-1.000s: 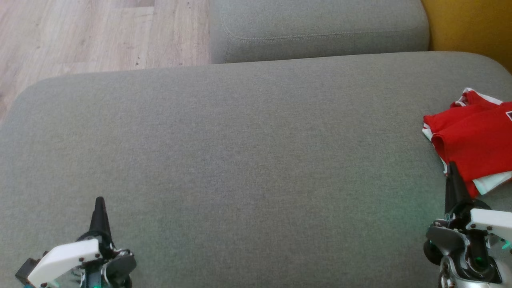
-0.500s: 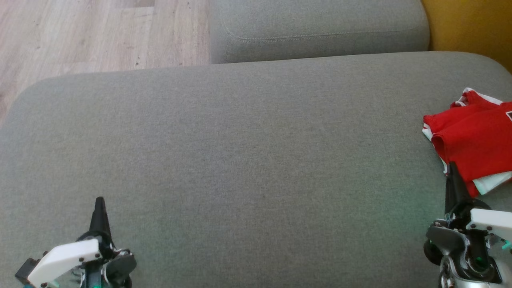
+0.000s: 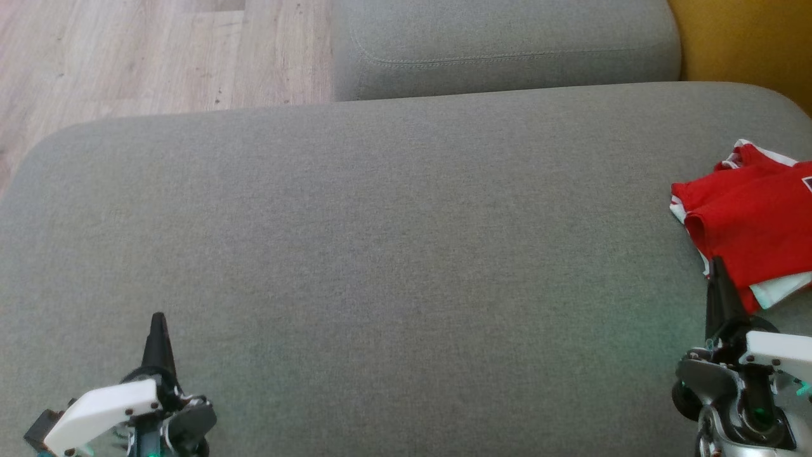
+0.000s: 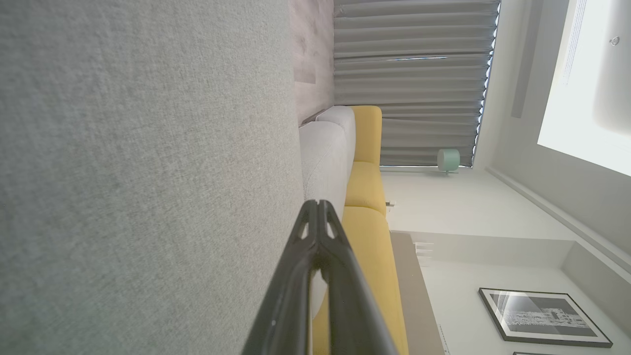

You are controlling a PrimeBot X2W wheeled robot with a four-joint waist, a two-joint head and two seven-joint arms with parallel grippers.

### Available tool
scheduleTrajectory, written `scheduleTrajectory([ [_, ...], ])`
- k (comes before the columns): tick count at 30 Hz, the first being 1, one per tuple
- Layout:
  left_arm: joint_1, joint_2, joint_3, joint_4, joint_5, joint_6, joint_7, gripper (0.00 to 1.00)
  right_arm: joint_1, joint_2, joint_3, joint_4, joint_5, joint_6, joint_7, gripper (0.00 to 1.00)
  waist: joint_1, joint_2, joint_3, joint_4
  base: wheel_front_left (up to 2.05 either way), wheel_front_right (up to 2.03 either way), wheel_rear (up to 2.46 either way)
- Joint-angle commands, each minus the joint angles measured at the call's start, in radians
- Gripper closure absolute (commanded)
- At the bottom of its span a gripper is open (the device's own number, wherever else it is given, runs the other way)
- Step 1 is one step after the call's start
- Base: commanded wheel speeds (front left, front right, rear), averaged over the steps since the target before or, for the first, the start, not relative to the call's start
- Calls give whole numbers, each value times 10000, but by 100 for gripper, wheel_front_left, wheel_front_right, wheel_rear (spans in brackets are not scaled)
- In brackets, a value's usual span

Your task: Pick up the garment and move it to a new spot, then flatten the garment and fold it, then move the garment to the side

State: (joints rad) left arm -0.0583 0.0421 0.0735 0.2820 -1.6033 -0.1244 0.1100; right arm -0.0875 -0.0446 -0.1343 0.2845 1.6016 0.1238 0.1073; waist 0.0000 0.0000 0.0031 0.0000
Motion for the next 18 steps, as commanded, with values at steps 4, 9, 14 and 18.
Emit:
scheduleTrajectory([
  [4,-497,81,400,-369,-55,-63,31,100,-204,-56,208,-397,72,69,57,100,0,0,0,0,0,0,0],
  [9,-497,81,400,-369,-55,-63,31,100,-204,-56,208,-397,72,69,57,100,0,0,0,0,0,0,0],
  [14,-497,81,400,-369,-55,-63,31,100,-204,-56,208,-397,72,69,57,100,0,0,0,0,0,0,0],
  [18,-497,81,400,-369,-55,-63,31,100,-204,-56,208,-397,72,69,57,100,0,0,0,0,0,0,0],
])
